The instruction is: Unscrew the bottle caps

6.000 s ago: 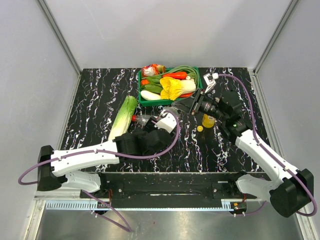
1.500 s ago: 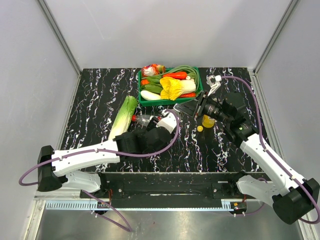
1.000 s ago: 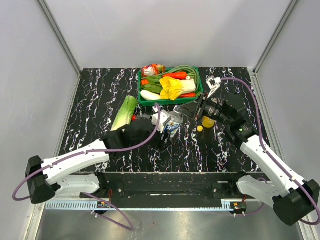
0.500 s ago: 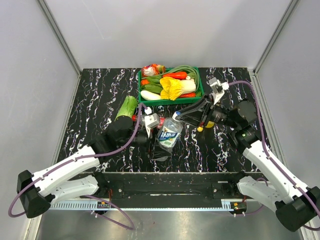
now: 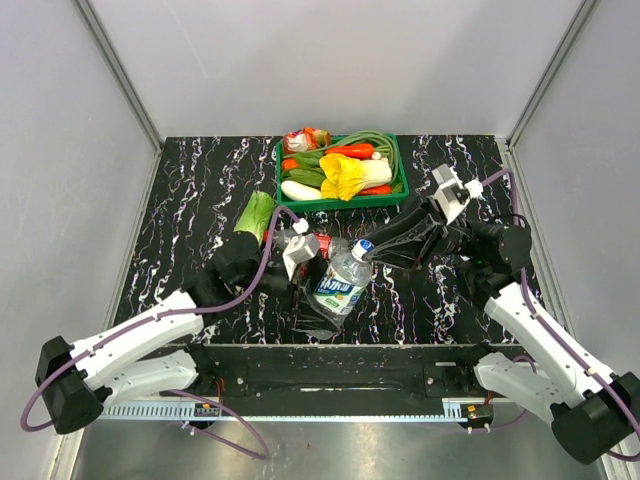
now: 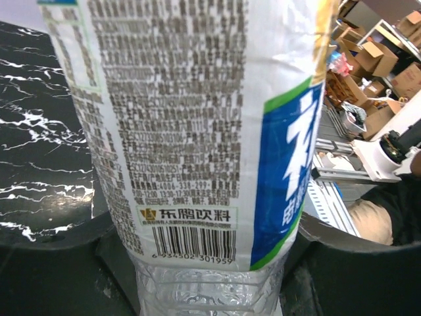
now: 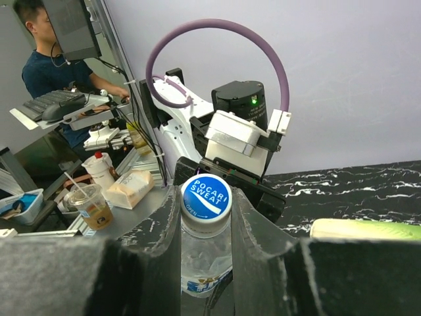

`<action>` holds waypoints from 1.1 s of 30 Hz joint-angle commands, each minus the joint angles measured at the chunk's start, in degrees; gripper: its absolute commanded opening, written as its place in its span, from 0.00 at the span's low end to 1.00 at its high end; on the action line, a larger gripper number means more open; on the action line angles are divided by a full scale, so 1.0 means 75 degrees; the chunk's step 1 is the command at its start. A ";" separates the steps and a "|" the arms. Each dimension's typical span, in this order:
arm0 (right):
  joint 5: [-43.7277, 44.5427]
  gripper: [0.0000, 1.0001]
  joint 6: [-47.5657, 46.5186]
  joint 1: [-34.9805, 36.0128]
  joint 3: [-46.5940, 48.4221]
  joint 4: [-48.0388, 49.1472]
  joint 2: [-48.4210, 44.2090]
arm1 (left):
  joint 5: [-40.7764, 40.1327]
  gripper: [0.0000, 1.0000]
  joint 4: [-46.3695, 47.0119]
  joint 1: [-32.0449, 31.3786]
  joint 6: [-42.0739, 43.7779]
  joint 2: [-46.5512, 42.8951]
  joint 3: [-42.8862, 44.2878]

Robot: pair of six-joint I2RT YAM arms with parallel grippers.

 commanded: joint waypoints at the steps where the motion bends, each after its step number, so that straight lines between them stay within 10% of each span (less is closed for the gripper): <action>1: -0.0416 0.00 0.0198 0.0010 -0.0056 0.0739 -0.0148 | 0.0617 0.06 0.1362 0.0083 -0.0321 0.0168 0.0234; 7: -0.0006 0.12 -0.0105 0.0010 -0.0103 0.0155 -0.0370 | 0.0372 0.06 0.1000 0.0071 -0.0122 0.0146 0.0234; 10: 0.0240 0.76 -0.0351 0.0010 -0.0092 -0.0256 -0.0569 | 0.0208 0.06 0.0602 0.0071 0.0100 0.0075 0.0269; 12: 0.0334 0.99 -0.0364 0.0010 -0.0115 -0.0280 -0.0675 | 0.0125 0.06 0.0425 0.0083 0.0194 0.0064 0.0269; 22: 0.1141 1.00 -0.0890 0.0010 0.0166 -0.1742 -0.0828 | -0.0425 0.06 -0.0464 0.0083 0.0581 0.0005 0.0467; 33: 0.3099 1.00 -0.1641 0.0010 0.0799 -0.4533 -0.0547 | -0.4733 0.05 -0.3042 -0.0455 0.1612 -0.0089 0.1171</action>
